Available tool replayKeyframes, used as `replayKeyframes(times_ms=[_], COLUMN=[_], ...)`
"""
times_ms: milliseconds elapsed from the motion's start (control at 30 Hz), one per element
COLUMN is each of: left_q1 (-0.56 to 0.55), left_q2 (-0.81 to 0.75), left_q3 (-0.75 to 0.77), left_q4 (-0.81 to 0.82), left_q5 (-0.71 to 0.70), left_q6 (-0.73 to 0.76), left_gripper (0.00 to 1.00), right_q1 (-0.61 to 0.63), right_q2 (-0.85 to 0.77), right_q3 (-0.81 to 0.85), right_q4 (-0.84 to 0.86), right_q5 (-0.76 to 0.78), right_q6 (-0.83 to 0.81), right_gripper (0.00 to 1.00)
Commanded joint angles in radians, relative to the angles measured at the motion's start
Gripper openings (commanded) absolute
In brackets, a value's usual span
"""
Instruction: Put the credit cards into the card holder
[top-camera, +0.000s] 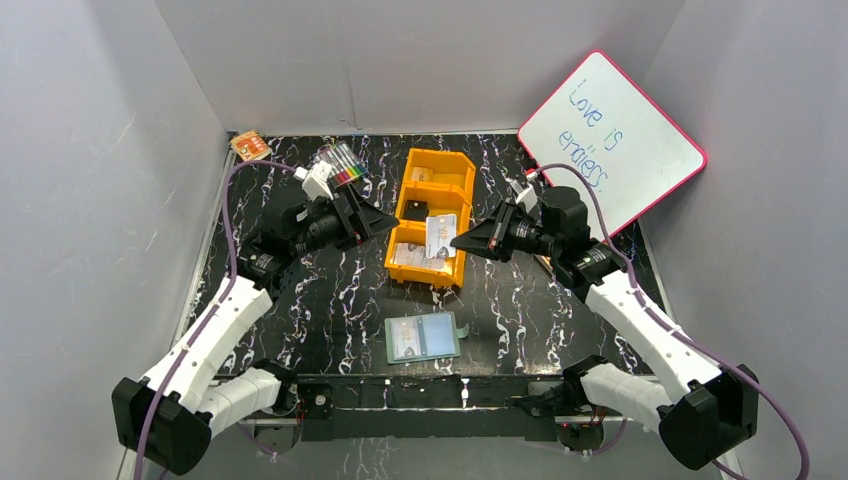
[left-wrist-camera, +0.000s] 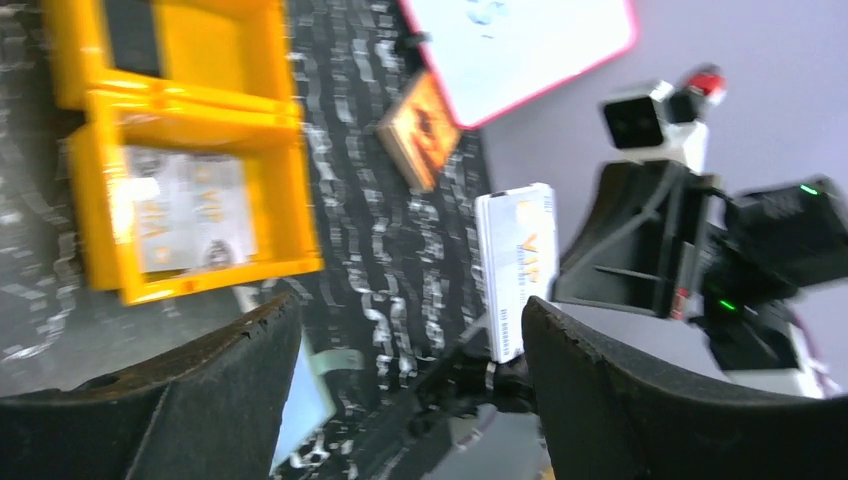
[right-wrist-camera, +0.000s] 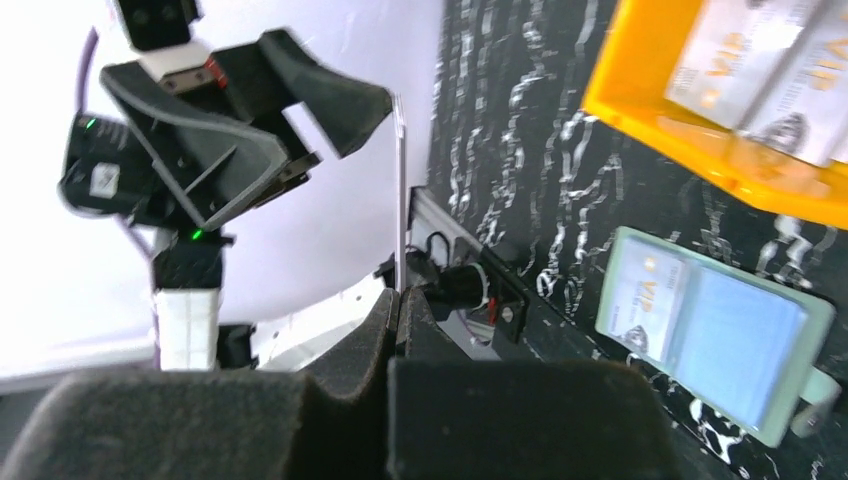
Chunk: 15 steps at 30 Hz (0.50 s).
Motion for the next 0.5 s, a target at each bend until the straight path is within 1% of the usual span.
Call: replayKeyframes(times_ms=[0,133,233,267,333,467], left_q1=[0.000,0.000,0.000,0.000,-0.001,-0.003], left_q2=[-0.025,-0.023,-0.021,-0.021,-0.023,-0.002], left_q3=[-0.049,-0.094,-0.156,-0.168,-0.176,-0.174], left_q4=[0.255,0.446,0.693,0.724,0.756,0.777], left_q5=[0.221,0.318,0.391,0.401,0.414,0.422], left_q6=[-0.133,-0.250,-0.364,-0.385,-0.393,-0.397], left_gripper=[0.80,0.86,0.86,0.86,0.82,0.78], right_q1=[-0.005,-0.005,-0.005,-0.005,-0.005,-0.005], right_q2=[-0.028,-0.041,-0.062,-0.067,-0.078,-0.064], right_q3=[-0.003,-0.011,-0.031,-0.042,-0.074,-0.081], right_q4=[0.232,0.337,0.406,0.443,0.528,0.568], right_q5=[-0.199,-0.274,-0.309,-0.314,-0.333,-0.355], right_q6=[-0.047,-0.042,-0.024,-0.011,0.026,0.044], right_gripper=[0.00,0.00,0.00,0.00,0.00,0.00])
